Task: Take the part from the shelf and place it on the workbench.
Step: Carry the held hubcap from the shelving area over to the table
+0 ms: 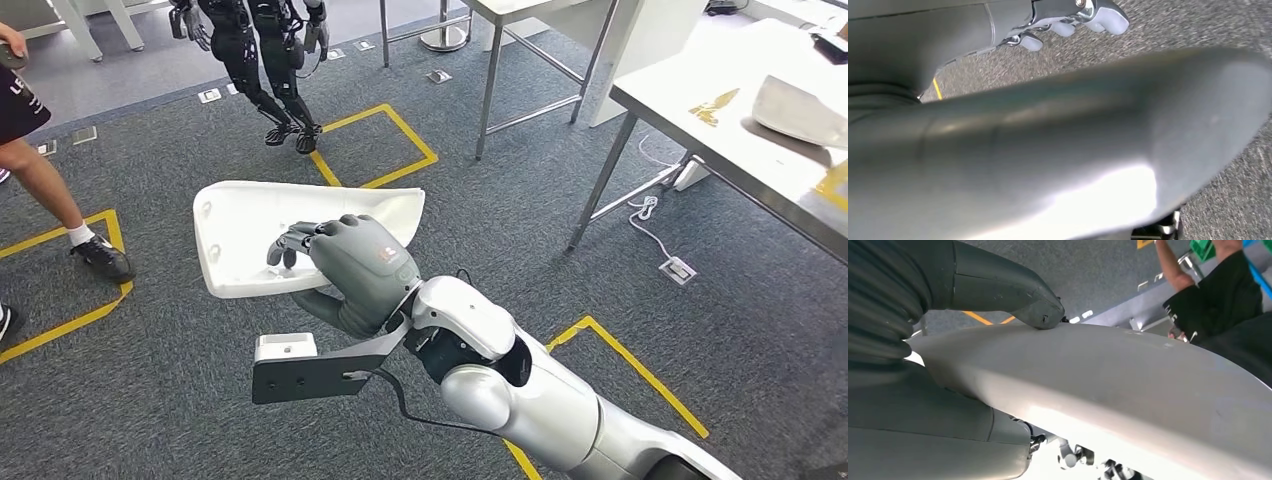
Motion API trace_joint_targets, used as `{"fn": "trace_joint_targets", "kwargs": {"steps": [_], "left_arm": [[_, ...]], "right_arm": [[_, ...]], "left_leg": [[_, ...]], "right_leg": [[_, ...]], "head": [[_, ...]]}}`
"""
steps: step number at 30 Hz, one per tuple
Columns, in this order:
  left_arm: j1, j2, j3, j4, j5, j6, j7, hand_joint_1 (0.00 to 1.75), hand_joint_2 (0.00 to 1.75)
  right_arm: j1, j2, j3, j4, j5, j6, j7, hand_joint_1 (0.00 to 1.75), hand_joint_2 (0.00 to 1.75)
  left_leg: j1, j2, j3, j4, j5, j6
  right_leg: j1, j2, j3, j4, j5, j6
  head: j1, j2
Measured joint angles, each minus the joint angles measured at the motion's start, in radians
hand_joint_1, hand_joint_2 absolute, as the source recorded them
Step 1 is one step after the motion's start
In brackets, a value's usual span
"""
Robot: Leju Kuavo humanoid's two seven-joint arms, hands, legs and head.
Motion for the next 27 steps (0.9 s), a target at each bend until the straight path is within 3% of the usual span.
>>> {"fn": "trace_joint_targets", "kwargs": {"steps": [3,5,7,9,10,12,13,15,16,18,19,20,22,24,25,26,27], "left_arm": [[-0.004,-0.001,0.000,-0.001,-0.002,0.000,0.000,0.00,0.00],[-0.006,0.000,0.000,-0.002,-0.005,0.000,0.000,0.00,0.00],[-0.005,0.000,0.001,-0.002,-0.007,0.000,0.000,0.00,0.00],[-0.002,0.000,0.001,-0.001,-0.008,0.000,0.001,0.00,0.00],[-0.001,0.001,0.001,-0.001,-0.008,0.000,0.002,0.00,0.00],[-0.001,0.002,0.001,-0.001,-0.010,0.000,0.005,0.00,0.00],[-0.002,0.002,0.001,-0.001,-0.011,0.000,0.007,0.00,0.00],[-0.004,0.002,0.001,0.001,-0.013,0.000,0.011,0.00,0.00],[-0.006,0.002,0.001,0.001,-0.015,0.000,0.013,0.00,0.00],[-0.009,0.002,0.001,0.002,-0.018,0.000,0.017,0.00,0.00],[-0.009,0.003,0.001,0.002,-0.018,0.000,0.019,0.00,0.00],[-0.009,0.003,0.001,0.002,-0.018,0.000,0.020,0.00,0.00],[-0.007,0.004,0.001,0.002,-0.018,0.000,0.024,0.00,0.00],[-0.003,0.005,0.002,0.003,-0.012,0.000,0.034,0.00,0.00],[-0.002,0.005,0.004,0.003,-0.006,0.000,0.039,0.00,0.00],[-0.002,0.006,0.007,0.003,-0.001,0.000,0.043,0.00,0.00],[-0.003,0.006,0.010,0.003,0.003,0.000,0.045,0.00,0.00]], "right_arm": [[0.001,0.003,0.000,0.004,0.000,-0.001,-0.001,1.75,1.75],[0.001,0.005,0.000,0.004,-0.001,-0.002,0.000,1.75,1.75],[0.003,0.006,0.000,0.004,-0.001,-0.003,0.000,1.75,1.75],[0.008,0.007,0.000,0.004,-0.001,-0.003,0.000,1.75,1.75],[0.010,0.007,0.000,0.004,-0.001,-0.003,0.001,1.75,1.75],[0.014,0.007,0.000,0.004,-0.001,-0.003,0.001,1.75,1.75],[0.014,0.006,0.000,0.004,-0.001,-0.003,0.001,1.75,1.75],[0.016,0.006,0.000,0.003,-0.001,-0.004,0.002,1.75,1.75],[0.018,0.005,0.000,0.003,-0.001,-0.004,0.002,1.75,1.75],[0.022,0.002,0.000,0.003,-0.001,-0.005,0.003,1.75,1.75],[0.024,0.000,0.000,0.003,-0.001,-0.005,0.004,1.75,1.75],[0.024,-0.002,0.000,0.003,-0.001,-0.006,0.004,1.75,1.75],[0.026,-0.004,-0.001,0.003,-0.001,-0.007,0.005,1.75,1.75],[0.030,-0.006,-0.001,0.004,-0.001,-0.007,0.005,1.75,1.75],[0.033,-0.007,-0.001,0.004,-0.001,-0.007,0.006,1.75,1.75],[0.034,-0.009,-0.001,0.004,-0.001,-0.007,0.006,1.75,1.75],[0.035,-0.009,-0.001,0.004,-0.001,-0.007,0.006,1.75,1.75]], "left_leg": [[0.002,0.019,0.006,-0.002,-0.005,-0.015],[0.006,-0.013,-0.007,0.034,-0.032,-0.025],[0.009,-0.064,-0.057,0.145,-0.091,-0.032],[0.011,-0.080,-0.114,0.255,-0.127,-0.037],[0.012,-0.082,-0.123,0.265,-0.117,-0.039],[0.016,-0.092,-0.090,0.178,-0.049,-0.042],[0.020,-0.113,-0.061,0.112,-0.017,-0.044],[0.025,-0.151,-0.021,0.023,0.012,-0.041],[0.024,-0.161,-0.016,0.011,0.010,-0.037],[0.021,-0.142,-0.015,0.008,0.013,-0.021],[0.021,-0.131,-0.015,0.006,0.016,-0.014],[0.021,-0.119,-0.014,0.003,0.018,-0.006],[0.017,-0.094,-0.014,0.001,0.019,0.004],[0.011,-0.065,-0.014,0.001,0.017,0.009],[0.010,-0.051,-0.014,0.001,0.016,0.010],[0.009,-0.038,-0.014,0.002,0.015,0.010],[0.008,-0.026,-0.013,0.002,0.014,0.010]], "right_leg": [[0.002,0.021,0.003,-0.015,0.002,-0.015],[-0.004,0.040,0.009,-0.025,0.009,-0.027],[-0.009,0.060,0.011,-0.029,0.012,-0.033],[-0.010,0.084,0.011,-0.028,0.012,-0.034],[-0.011,0.097,0.011,-0.027,0.012,-0.033],[-0.014,0.123,0.011,-0.022,0.011,-0.029],[-0.016,0.135,0.010,-0.018,0.009,-0.024],[-0.018,0.156,0.002,-0.009,0.007,-0.010],[-0.018,0.166,-0.003,-0.008,0.009,-0.003],[-0.022,0.185,-0.009,-0.011,0.015,0.011],[-0.021,0.177,-0.014,-0.006,0.012,0.016],[-0.020,0.155,-0.025,0.015,-0.001,0.019],[-0.016,0.095,-0.076,0.120,-0.056,0.023],[-0.016,0.070,-0.136,0.245,-0.105,0.024],[-0.016,0.066,-0.148,0.270,-0.108,0.023],[-0.015,0.063,-0.139,0.255,-0.092,0.021],[-0.014,0.056,-0.109,0.203,-0.063,0.017]], "head": [[0.000,0.000],[-0.001,0.000],[-0.004,0.000],[-0.005,0.000],[-0.005,0.000],[-0.005,0.000],[-0.005,0.000],[-0.006,0.000],[-0.007,0.000],[-0.008,0.000],[-0.007,0.000],[-0.005,0.000],[0.000,0.000],[0.002,0.000],[0.002,0.000],[0.002,0.000],[0.002,0.000]]}}
